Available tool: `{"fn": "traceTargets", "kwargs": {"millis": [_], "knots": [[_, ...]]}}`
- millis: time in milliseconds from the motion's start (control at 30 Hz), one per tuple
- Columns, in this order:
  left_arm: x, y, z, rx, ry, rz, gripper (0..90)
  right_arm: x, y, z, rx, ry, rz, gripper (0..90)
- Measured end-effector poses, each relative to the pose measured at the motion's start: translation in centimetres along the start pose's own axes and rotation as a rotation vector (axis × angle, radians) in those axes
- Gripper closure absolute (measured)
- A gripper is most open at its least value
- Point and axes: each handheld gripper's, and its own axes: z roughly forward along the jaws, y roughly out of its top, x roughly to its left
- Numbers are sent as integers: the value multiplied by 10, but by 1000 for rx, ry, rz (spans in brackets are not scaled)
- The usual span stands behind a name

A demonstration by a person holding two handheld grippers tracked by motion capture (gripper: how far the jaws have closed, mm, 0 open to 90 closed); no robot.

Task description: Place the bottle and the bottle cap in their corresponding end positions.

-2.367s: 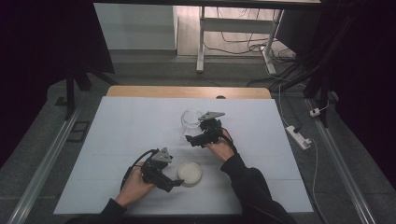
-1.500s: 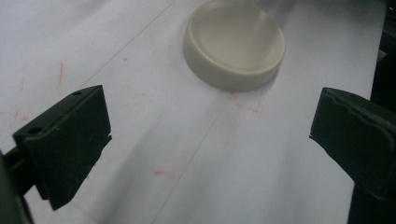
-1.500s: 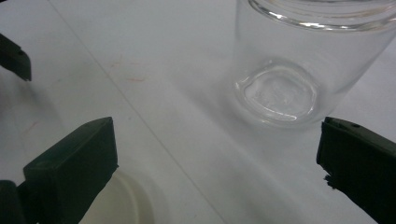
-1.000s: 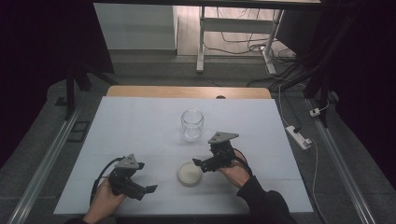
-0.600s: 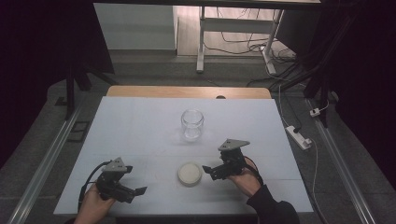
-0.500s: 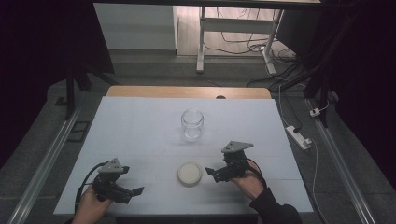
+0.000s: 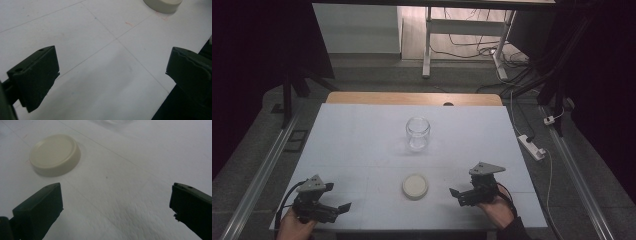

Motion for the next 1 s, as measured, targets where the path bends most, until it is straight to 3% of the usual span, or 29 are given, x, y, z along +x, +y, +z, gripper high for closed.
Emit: {"fn": "traceTargets", "kwargs": {"millis": [400,633,1000], "knots": [[7,-18,-16,-10,52,-48,0,-12,-30,-34,-10,-76,77,0],[9,-25,-21,3,80,-67,0,-15,-46,-48,18,-116,102,0],[12,-34,-28,15,95,-106,0,-18,-61,-65,25,-134,151,0]]}}
